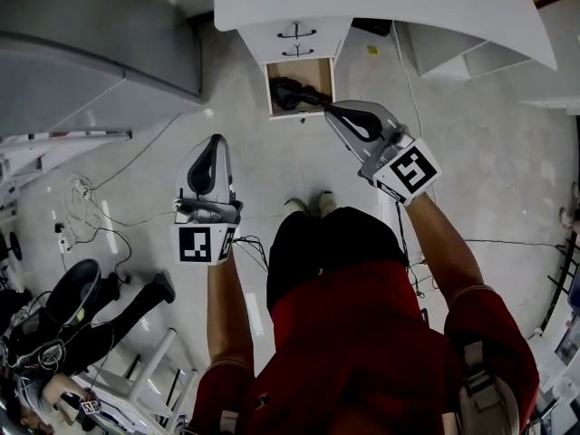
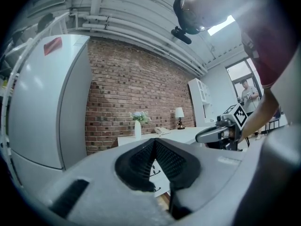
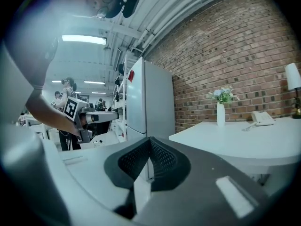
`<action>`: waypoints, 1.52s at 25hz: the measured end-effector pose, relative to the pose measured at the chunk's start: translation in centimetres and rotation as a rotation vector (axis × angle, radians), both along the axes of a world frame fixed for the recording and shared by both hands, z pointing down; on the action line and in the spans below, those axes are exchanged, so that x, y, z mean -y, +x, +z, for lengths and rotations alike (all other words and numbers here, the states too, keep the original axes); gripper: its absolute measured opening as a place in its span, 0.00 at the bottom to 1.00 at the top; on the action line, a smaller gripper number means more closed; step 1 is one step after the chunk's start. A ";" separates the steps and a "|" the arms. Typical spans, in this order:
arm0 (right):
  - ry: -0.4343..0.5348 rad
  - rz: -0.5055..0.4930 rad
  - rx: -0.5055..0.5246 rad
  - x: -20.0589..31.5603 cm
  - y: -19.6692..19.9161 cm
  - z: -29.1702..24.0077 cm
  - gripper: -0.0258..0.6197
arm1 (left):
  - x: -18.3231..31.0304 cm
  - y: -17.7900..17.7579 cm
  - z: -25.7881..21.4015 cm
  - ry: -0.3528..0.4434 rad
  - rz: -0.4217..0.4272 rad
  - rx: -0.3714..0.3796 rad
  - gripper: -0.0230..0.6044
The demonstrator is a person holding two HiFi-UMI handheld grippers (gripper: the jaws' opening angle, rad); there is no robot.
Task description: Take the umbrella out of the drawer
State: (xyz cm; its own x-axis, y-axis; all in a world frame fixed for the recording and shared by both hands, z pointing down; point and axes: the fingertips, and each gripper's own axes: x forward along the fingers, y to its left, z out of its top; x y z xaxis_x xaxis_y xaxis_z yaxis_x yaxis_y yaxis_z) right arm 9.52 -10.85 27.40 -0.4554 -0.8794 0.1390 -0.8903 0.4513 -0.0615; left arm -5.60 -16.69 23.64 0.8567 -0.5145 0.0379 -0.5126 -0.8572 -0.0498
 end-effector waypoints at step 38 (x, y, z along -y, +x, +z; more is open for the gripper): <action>-0.008 -0.089 -0.221 14.5 -0.3 41.4 0.06 | 13.2 1.0 39.4 0.031 -0.012 -0.096 0.04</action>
State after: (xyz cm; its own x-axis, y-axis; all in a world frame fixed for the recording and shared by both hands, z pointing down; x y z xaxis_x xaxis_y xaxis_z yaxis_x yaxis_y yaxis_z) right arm 9.25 -25.31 68.76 -0.4887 -0.8356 0.2510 -0.8392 0.5288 0.1265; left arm -4.60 -29.88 63.06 0.8494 -0.5243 -0.0597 -0.5264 -0.8498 -0.0263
